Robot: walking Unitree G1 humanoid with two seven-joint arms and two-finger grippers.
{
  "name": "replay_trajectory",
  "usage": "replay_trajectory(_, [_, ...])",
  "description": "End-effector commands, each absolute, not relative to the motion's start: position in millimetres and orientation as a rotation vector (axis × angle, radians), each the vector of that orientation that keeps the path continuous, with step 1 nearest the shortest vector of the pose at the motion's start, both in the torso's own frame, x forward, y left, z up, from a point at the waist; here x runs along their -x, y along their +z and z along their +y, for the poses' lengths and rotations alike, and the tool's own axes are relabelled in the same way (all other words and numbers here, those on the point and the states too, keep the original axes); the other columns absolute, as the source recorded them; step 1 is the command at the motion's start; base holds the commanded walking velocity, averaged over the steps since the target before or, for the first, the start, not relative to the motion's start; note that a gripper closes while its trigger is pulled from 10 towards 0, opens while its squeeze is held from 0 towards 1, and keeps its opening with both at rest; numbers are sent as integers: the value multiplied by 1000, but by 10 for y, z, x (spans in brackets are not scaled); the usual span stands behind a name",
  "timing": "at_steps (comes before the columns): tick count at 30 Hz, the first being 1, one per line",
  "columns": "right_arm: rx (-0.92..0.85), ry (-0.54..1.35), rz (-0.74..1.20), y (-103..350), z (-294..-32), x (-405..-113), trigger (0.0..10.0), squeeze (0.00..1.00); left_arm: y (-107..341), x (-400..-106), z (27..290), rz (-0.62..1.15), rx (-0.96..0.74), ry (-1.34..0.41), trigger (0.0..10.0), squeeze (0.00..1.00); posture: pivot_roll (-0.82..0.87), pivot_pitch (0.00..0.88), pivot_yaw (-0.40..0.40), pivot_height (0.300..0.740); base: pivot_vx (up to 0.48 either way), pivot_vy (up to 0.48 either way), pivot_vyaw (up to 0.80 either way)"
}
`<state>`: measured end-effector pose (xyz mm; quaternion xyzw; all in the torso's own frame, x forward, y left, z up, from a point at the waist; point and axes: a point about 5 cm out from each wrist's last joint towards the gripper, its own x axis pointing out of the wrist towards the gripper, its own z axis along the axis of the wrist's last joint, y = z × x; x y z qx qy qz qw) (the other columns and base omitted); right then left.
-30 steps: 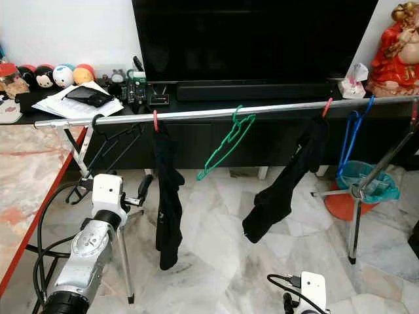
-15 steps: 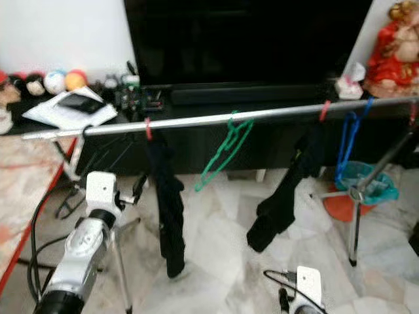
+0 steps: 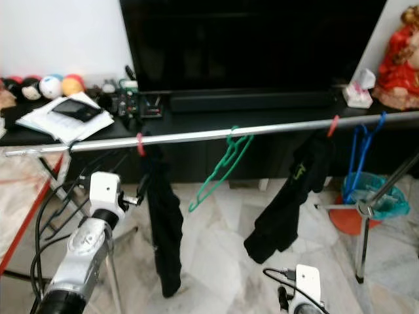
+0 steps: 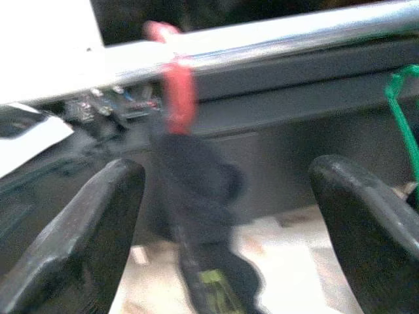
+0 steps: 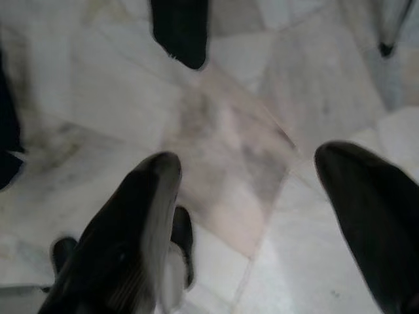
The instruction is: Hang hanger
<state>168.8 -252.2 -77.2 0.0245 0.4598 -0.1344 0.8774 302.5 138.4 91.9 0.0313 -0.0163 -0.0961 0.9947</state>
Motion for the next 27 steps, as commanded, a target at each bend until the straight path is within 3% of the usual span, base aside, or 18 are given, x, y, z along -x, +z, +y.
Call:
replay_trajectory(1, [-63,-277,939,-749,-2486,-1762,10000,0,963,-3051,1480,-35,-61,-170,10000,0,53,0,-10,740,292,0,0])
replay_trajectory(13, [-68,-277,937,-747,-2478,-1771,10000,0,851,-3114,1582,94,46,-110,10000,0,52,0,-5,740,72,0,0])
replay_trajectory(25, [-73,-284,932,-741,-2472,-1789,10000,0,644,-3183,1582,298,-52,-144,10000,0,51,0,-2,740,0,0,0])
replay_trajectory(26, [-73,-284,931,-740,-2471,-1791,10000,0,638,-3189,1566,307,-61,-161,10000,318,51,0,0,740,0,0,0])
replay_trajectory(27, [-73,-284,931,-739,-2471,-1793,10000,0,634,-3195,1555,313,-66,-173,10000,318,49,0,0,740,0,0,0])
